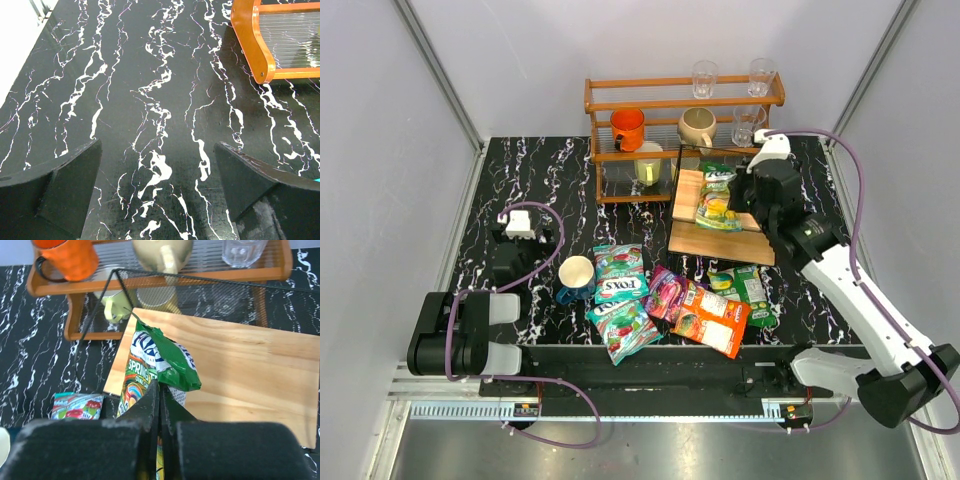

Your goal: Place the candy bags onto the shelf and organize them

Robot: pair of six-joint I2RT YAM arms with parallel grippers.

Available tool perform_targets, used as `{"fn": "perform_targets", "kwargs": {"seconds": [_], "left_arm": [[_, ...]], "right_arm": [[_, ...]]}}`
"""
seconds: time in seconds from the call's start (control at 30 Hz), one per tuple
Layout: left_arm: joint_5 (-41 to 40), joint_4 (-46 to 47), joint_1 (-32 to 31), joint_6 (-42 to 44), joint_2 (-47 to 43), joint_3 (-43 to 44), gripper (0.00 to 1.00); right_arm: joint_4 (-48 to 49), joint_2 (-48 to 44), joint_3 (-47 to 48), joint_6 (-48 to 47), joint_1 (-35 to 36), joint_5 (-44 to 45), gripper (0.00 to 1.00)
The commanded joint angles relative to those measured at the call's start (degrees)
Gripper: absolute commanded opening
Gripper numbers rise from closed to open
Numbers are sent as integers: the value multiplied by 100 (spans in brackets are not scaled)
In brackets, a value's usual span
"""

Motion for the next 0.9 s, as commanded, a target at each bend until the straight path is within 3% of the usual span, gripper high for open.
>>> {"fn": "perform_targets", "kwargs": {"seconds": [0.0, 0.37, 0.87], "left_arm": [[-56, 274, -18, -45, 16, 190, 99], [-56, 265, -10, -45, 16, 199, 99], [-64, 265, -10, -45, 16, 199, 99]], "right_arm": [[407, 119, 432, 74, -456, -661, 0], [916, 663, 388, 592, -975, -1419, 0], [1602, 1252, -183, 1173, -1301, -1515, 0]]}}
